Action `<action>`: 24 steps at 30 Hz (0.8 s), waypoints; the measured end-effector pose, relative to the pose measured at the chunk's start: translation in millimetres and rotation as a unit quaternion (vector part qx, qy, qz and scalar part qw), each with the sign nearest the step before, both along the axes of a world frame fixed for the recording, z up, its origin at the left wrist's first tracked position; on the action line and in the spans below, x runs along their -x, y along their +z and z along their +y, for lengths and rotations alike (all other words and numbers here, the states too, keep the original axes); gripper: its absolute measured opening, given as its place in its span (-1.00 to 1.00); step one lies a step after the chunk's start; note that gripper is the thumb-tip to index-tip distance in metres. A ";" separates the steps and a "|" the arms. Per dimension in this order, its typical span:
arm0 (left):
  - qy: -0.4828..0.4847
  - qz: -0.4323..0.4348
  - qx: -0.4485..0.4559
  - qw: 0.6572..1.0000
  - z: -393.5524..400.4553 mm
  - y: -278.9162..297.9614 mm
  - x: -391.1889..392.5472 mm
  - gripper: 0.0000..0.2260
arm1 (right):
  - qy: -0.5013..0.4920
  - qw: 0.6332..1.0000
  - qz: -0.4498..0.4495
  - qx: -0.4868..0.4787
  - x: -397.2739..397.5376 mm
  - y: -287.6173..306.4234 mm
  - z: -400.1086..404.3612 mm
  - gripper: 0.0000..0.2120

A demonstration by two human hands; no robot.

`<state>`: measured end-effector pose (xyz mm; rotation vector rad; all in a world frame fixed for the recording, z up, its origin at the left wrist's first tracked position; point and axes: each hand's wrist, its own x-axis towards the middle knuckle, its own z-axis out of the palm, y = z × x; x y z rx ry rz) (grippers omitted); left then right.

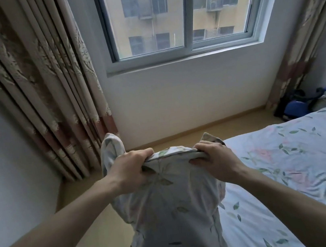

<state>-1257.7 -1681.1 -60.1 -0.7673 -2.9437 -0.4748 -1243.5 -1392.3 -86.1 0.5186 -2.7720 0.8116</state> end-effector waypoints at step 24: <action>-0.090 0.012 0.015 0.996 51.3 -12.1 489.3 -0.75 | -0.105 0.991 -0.027 0.082 435.0 -29.8 40.0 -0.90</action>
